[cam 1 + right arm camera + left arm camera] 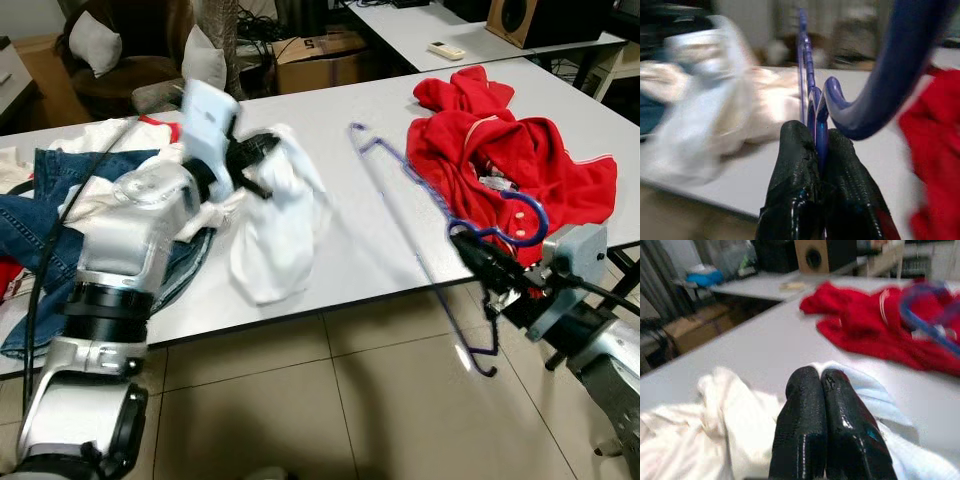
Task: Hang hanger
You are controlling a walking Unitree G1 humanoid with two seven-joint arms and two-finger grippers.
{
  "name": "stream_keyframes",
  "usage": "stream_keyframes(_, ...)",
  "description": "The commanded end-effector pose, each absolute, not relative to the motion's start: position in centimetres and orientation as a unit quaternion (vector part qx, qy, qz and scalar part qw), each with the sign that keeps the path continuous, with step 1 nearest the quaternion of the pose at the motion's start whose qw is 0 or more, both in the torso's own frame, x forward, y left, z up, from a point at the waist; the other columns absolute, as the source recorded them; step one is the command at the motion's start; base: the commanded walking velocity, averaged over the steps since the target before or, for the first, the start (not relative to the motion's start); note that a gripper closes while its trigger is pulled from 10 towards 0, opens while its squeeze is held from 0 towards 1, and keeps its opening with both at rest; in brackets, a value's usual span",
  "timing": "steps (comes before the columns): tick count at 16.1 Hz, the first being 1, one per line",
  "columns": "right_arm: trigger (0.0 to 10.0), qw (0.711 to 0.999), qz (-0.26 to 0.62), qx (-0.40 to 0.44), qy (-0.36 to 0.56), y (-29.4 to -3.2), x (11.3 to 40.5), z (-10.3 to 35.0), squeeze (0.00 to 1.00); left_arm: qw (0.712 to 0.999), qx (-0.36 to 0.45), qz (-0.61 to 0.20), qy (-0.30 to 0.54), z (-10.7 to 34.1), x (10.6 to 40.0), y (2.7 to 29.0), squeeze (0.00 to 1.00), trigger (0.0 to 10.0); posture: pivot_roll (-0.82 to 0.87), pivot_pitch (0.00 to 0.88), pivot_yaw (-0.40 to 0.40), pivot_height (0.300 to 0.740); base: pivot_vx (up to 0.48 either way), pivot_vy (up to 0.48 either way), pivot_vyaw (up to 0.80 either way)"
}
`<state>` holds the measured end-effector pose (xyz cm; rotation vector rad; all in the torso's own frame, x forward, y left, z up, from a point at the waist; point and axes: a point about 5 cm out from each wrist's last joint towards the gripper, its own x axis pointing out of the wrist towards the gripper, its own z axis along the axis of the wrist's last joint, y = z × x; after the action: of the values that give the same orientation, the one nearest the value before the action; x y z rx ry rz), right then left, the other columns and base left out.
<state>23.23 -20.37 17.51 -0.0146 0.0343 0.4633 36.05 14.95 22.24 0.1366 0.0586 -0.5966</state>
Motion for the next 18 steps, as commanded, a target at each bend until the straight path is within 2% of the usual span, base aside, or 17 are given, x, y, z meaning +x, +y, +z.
stream_keyframes(1, 10.0, 0.979, 0.201, -0.01, 0.019, -20.8, 23.6, 17.6, 0.0, 0.953, 0.067, -0.292, 0.051, 21.2, 36.2, 14.7, 0.09, 10.0, -0.12, 0.0, 0.09, 0.74, 0.0, 0.0, 0.0)
stream_keyframes(2, 10.0, 0.984, 0.177, -0.006, 0.023, -21.1, 23.9, 17.3, 0.0, 0.953, 0.057, -0.292, 0.051, 20.8, 36.7, 14.0, 1.0, 10.0, -0.12, 0.0, 0.082, 0.74, 0.0, 0.0, 0.0)
stream_keyframes(4, 10.0, 0.988, 0.153, 0.016, 0.033, -20.7, 24.5, 16.8, 0.0, 0.956, 0.084, -0.275, 0.056, 20.4, 38.8, 12.9, 1.0, 10.0, -0.13, 0.0, 0.077, 0.74, 0.0, 0.0, 0.0)
stream_keyframes(5, 10.0, 0.988, 0.151, 0.016, 0.036, -20.3, 24.6, 16.6, 0.0, 0.957, 0.093, -0.266, 0.065, 20.2, 39.3, 13.2, 1.0, 10.0, -0.13, 0.0, 0.081, 0.74, 0.0, 0.0, 0.0)
stream_keyframes(8, 10.0, 0.986, 0.16, 0.024, 0.035, -19.5, 24.2, 16.4, 0.0, 0.946, 0.059, -0.306, 0.09, 20.3, 38.9, 13.8, 1.0, 10.0, -0.14, 0.0, 0.094, 0.74, 0.0, 0.0, 0.0)
stream_keyframes(9, 10.0, 0.986, 0.159, 0.025, 0.042, -19.4, 23.7, 16.0, 0.0, 0.906, 0.083, -0.385, 0.156, 18.5, 37.4, 14.2, 1.0, 10.0, -0.14, 0.0, 0.099, 0.74, 0.0, 0.0, 0.0)
stream_keyframes(10, 10.0, 0.986, 0.156, 0.024, 0.046, -19.4, 23.6, 15.9, 0.0, 0.89, 0.105, -0.408, 0.176, 17.7, 36.7, 14.5, 1.0, 10.0, -0.14, 0.0, 0.1, 0.74, 0.0, 0.0, 0.0)
stream_keyframes(11, 10.0, 0.987, 0.155, 0.023, 0.047, -19.4, 23.6, 15.8, 0.0, 0.887, 0.115, -0.411, 0.177, 17.5, 36.5, 15.0, 1.0, 10.0, -0.14, 0.0, 0.1, 0.74, 0.0, 0.0, 0.0)
stream_keyframes(13, 10.0, 0.986, 0.155, 0.025, 0.046, -19.3, 23.6, 16.0, 0.0, 0.904, 0.09, -0.394, 0.139, 18.7, 36.5, 16.2, 1.0, 10.0, -0.13, 0.0, 0.098, 0.74, 0.0, 0.0, 0.0)
stream_keyframes(16, 10.0, 0.985, 0.162, 0.025, 0.047, -19.1, 23.5, 15.9, 0.0, 0.891, 0.082, -0.431, 0.117, 19.8, 35.1, 17.2, 1.0, 10.0, -0.12, 0.0, 0.092, 0.74, 0.0, 0.0, 0.0)
stream_keyframes(18, 10.0, 0.983, 0.175, 0.021, 0.052, -18.9, 23.4, 15.8, 0.0, 0.837, 0.16, -0.496, 0.17, 17.9, 32.3, 17.4, 1.0, 10.0, -0.11, 0.0, 0.089, 0.74, 0.0, 0.0, 0.0)
